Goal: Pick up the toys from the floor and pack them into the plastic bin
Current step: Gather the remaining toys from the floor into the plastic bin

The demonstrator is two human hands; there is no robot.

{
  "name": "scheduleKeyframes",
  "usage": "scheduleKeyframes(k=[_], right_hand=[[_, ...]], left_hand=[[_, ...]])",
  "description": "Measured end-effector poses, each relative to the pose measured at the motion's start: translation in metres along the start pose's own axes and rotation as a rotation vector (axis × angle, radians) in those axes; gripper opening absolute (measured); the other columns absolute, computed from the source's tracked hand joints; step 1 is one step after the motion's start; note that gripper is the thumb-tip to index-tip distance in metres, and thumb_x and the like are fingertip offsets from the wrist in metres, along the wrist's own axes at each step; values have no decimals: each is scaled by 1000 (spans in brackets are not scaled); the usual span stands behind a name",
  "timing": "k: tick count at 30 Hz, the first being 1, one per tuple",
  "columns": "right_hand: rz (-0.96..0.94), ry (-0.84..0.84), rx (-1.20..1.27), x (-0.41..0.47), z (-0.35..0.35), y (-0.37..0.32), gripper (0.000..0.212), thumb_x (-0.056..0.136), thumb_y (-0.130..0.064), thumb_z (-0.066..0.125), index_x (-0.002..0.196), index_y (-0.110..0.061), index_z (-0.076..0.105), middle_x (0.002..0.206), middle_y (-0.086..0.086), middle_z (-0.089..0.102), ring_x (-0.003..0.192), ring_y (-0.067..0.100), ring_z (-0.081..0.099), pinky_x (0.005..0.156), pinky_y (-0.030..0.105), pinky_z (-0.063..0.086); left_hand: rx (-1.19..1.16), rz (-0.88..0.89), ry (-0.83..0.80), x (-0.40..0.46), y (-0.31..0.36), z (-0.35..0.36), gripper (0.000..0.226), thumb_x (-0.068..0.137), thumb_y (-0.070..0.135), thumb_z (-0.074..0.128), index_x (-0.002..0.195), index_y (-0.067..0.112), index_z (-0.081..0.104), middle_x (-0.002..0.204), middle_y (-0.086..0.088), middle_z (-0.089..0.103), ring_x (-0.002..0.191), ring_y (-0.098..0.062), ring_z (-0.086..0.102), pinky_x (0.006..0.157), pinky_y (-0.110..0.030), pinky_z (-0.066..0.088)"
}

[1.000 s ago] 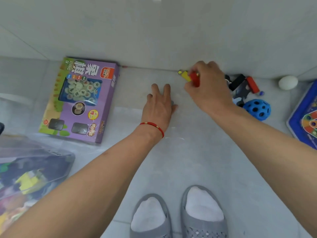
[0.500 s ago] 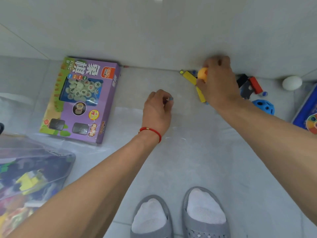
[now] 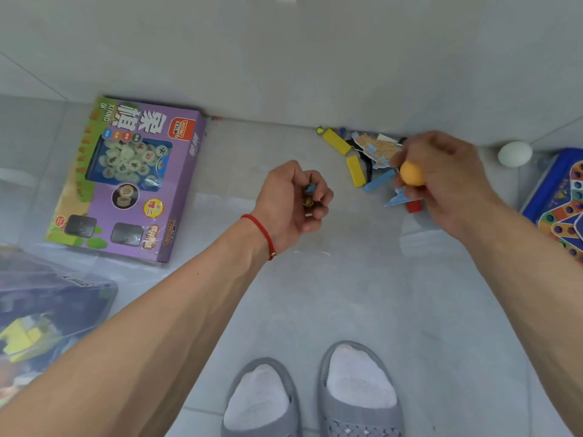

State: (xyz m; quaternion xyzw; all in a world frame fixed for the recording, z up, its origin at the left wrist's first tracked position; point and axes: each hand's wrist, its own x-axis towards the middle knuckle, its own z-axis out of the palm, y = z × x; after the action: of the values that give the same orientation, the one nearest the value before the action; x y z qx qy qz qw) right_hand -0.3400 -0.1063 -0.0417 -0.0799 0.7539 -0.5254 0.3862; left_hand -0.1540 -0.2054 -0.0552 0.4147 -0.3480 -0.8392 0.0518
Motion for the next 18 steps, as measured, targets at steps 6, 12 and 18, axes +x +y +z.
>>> scheduleKeyframes(k=[6, 12, 18], right_hand=[[-528, 94, -1323, 5, 43, 20, 32, 91, -48, 61, 104, -19, 68, 107, 9, 66, 103, 33, 62, 71, 37, 45], [-466, 65, -1340, 2, 57, 21, 29, 91, -39, 64, 105, -13, 65, 110, 11, 63, 105, 34, 61, 73, 37, 41], [-177, 126, -403, -22, 15, 20, 17, 68, -35, 72, 75, -23, 63, 67, -9, 64, 71, 24, 67, 62, 36, 57]], left_hand=[[-61, -22, 46, 7, 2, 0, 27, 79, 22, 29, 61, 11, 44, 69, -7, 47, 55, -20, 34, 48, -27, 16], [106, -12, 271, 15, 2, -4, 35, 94, 32, 46, 63, 16, 49, 63, -2, 47, 46, -16, 35, 41, -20, 20], [1062, 461, 424, 42, 2, -4, 23, 99, 19, 44, 100, 18, 67, 73, 11, 54, 71, -17, 52, 65, -26, 38]])
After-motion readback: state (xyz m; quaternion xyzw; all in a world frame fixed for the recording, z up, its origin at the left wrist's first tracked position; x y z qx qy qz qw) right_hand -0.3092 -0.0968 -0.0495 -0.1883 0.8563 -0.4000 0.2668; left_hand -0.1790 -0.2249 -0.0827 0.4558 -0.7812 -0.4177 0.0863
